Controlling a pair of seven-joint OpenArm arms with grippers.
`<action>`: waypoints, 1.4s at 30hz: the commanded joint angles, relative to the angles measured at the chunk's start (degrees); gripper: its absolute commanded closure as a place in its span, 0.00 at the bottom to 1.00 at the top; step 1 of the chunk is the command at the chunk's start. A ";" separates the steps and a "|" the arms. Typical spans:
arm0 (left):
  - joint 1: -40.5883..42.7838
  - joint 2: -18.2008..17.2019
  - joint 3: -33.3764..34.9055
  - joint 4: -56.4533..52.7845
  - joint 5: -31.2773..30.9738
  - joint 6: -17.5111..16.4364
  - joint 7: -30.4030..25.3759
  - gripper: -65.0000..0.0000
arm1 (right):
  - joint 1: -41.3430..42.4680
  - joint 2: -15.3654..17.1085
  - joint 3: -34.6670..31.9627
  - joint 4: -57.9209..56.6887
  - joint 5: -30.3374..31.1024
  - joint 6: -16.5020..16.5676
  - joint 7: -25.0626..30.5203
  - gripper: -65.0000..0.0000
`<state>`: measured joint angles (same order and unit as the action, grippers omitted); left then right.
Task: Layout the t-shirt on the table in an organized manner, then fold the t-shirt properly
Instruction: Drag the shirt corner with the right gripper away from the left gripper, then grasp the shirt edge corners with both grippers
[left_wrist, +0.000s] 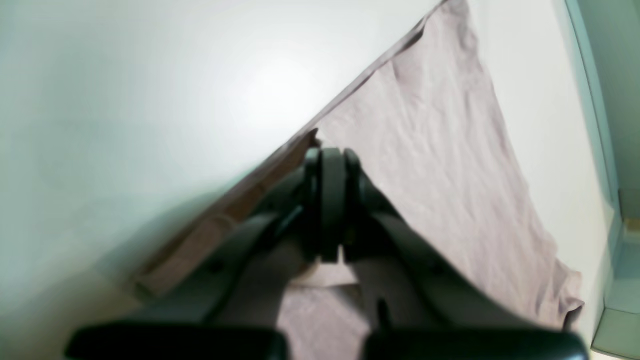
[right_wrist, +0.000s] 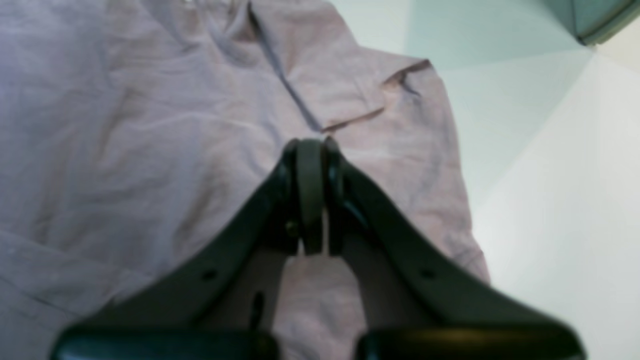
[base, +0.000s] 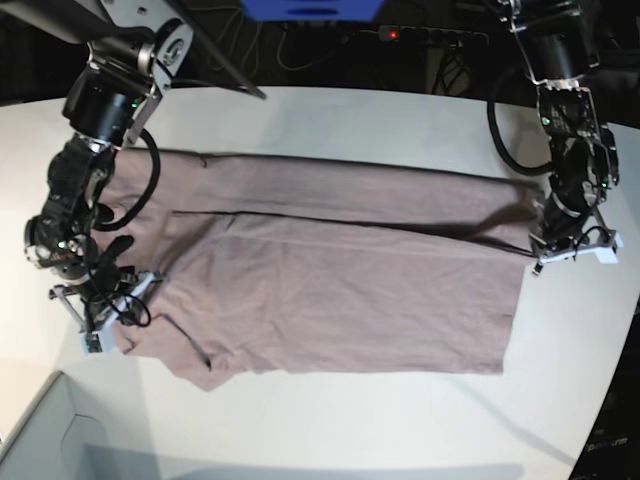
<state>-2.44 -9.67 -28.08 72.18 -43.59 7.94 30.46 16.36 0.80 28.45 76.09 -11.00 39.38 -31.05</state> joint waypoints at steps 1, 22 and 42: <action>-0.95 -0.83 -0.28 0.83 -0.32 -0.34 -0.88 1.00 | 1.88 0.30 -0.10 0.96 0.94 0.62 1.38 1.00; -1.12 -0.83 -0.28 0.21 -0.32 -0.34 -0.88 1.00 | 4.52 0.30 -2.03 0.17 1.03 0.62 1.38 1.00; -2.88 -1.63 -3.27 -0.75 -0.32 -0.34 -0.88 1.00 | 7.16 2.85 -1.85 -4.93 1.03 0.62 1.47 1.00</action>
<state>-4.19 -10.52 -31.31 70.48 -43.57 7.94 30.59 21.89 3.01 26.76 70.32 -10.74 39.38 -30.94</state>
